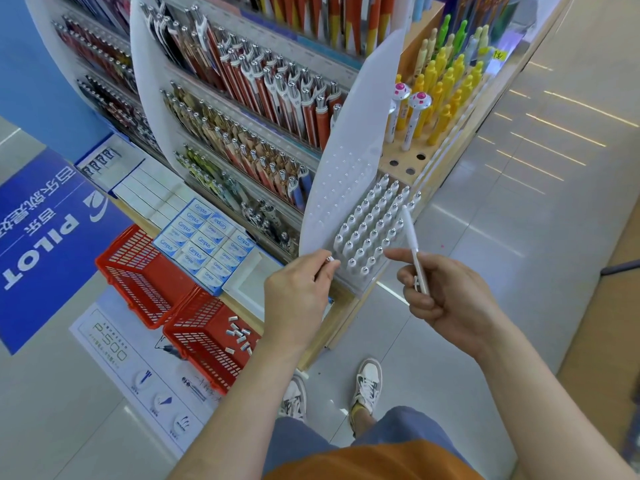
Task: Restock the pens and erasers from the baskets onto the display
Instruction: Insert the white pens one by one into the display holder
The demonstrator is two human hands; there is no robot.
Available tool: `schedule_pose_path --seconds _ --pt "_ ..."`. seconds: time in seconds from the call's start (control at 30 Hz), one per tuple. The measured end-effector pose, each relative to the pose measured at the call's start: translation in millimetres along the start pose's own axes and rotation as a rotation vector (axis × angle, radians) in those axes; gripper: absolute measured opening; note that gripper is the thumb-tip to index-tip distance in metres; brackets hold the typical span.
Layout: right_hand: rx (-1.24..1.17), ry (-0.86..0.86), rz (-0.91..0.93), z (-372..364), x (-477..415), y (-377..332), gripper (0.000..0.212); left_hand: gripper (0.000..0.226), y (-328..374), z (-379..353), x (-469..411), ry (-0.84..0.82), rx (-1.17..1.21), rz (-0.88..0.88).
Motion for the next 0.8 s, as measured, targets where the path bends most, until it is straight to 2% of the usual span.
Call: schedule_pose_path --seconds 0.33,0.6,0.67,0.73,0.8 --pt "0.01 -0.004 0.018 2 1 -1 0.029 0.03 4 -21 -6 -0.038 -0.102 -0.079" --pt "0.226 0.026 0.089 -6 11 -7 0.024 0.01 20 -14 -6 -0.071 -0.148 0.024" --pt "0.265 -0.014 0.085 -16 16 -7 0.02 0.018 30 0 -3 -0.034 -0.158 0.0" --pt "0.239 -0.069 0.076 -29 18 -5 0.013 0.021 45 12 4 -0.024 -0.081 -0.081" --pt "0.178 -0.1 0.085 -40 18 -1 0.016 0.019 58 19 14 -0.108 0.071 -0.107"
Point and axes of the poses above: each hand's wrist, its own x-axis away from the middle knuckle, its own z-axis out of the back of the hand, y = z × x, the point moved 4 cm from there along -x, towards the middle knuckle, and after that the axes turned 6 degrees about -z, right-handed, at the moved point
